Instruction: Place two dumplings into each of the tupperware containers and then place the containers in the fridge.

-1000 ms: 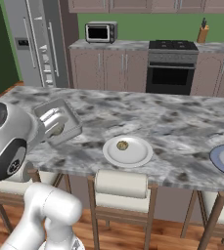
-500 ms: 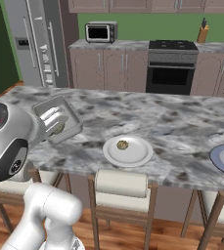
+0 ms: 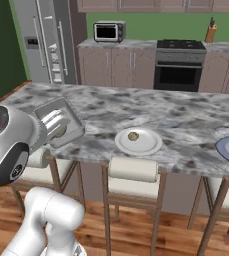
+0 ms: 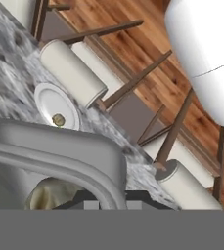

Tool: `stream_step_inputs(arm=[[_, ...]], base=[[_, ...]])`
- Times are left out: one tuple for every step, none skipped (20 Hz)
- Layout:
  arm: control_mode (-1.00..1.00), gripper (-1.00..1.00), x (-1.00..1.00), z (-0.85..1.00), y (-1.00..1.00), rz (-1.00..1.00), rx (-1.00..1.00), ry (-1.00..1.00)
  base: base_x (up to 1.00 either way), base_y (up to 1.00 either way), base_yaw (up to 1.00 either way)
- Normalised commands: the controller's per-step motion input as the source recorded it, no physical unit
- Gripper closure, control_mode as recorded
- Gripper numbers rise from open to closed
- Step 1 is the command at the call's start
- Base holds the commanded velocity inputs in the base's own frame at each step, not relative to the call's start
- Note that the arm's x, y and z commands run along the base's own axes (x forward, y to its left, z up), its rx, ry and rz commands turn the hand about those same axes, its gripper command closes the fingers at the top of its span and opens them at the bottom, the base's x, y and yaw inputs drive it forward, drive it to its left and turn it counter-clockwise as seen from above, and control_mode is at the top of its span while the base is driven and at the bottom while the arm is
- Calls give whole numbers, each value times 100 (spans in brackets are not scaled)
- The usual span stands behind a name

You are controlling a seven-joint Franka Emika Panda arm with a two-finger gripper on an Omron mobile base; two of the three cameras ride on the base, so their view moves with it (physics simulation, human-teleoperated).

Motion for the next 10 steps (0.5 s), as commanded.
stream_step_inputs(arm=[[100,100,0,0,0,0,0,0],[100,100,0,0,0,0,0,0],[100,100,0,0,0,0,0,0],[100,100,0,0,0,0,0,0],[100,100,0,0,0,0,0,0],[100,100,0,0,0,0,0,0],[100,100,0,0,0,0,0,0],[100,100,0,0,0,0,0,0],[100,100,0,0,0,0,0,0],[100,100,0,0,0,0,0,0]], base=[[-9,61,22],[0,76,22],[0,90,23],[0,97,22],[0,97,21],[0,98,20],[3,100,17],[9,100,16],[13,100,14],[21,100,12]])
